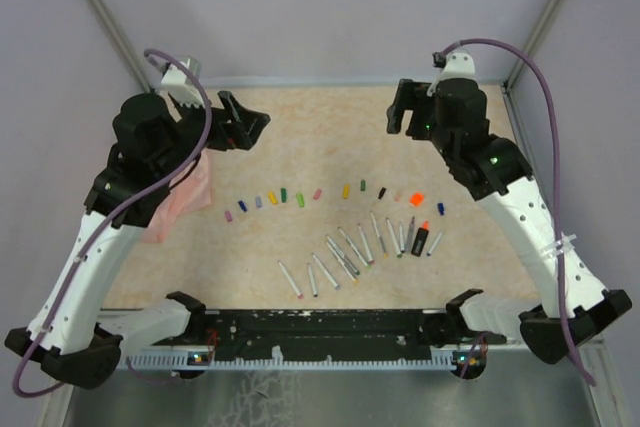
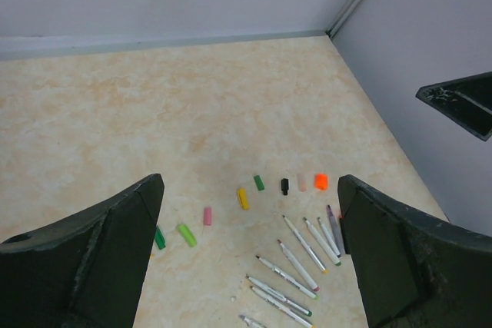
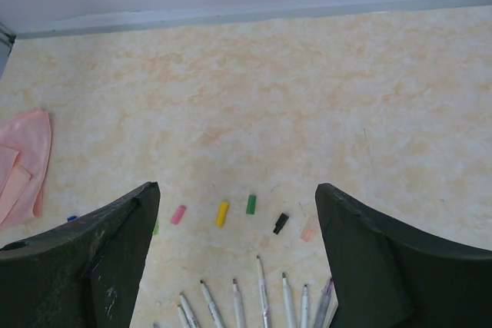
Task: Open the pen caps
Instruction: Reset both arms
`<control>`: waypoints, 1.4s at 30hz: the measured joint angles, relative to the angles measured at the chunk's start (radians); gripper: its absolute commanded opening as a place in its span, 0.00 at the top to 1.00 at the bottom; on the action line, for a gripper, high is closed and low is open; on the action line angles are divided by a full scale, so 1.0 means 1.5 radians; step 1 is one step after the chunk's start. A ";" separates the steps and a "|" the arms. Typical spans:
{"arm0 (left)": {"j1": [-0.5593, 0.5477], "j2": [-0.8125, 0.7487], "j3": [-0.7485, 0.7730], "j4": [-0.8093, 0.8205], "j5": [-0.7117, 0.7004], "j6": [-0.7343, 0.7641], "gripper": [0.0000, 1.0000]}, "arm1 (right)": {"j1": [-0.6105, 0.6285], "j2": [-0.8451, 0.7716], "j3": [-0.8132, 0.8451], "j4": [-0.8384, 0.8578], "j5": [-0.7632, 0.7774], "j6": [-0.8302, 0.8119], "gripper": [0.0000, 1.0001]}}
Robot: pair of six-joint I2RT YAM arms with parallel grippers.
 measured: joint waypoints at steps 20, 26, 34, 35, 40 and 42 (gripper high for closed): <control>0.000 -0.025 -0.035 -0.003 0.034 -0.068 0.01 | 0.000 -0.032 -0.011 0.006 0.035 0.006 0.17; 0.000 -0.048 -0.056 -0.003 0.037 -0.075 0.01 | 0.000 -0.030 -0.014 0.008 0.035 0.013 0.17; 0.000 -0.066 -0.068 0.010 0.036 -0.075 0.01 | 0.000 -0.017 -0.027 0.012 0.039 0.013 0.17; 0.000 -0.069 -0.068 0.013 0.035 -0.075 0.01 | 0.000 -0.015 -0.028 0.011 0.039 0.013 0.17; 0.000 -0.081 -0.070 0.017 0.026 -0.066 0.01 | 0.000 -0.008 -0.037 0.011 0.044 0.013 0.17; 0.000 -0.081 -0.070 0.017 0.023 -0.060 0.01 | 0.000 -0.006 -0.037 0.011 0.046 0.013 0.17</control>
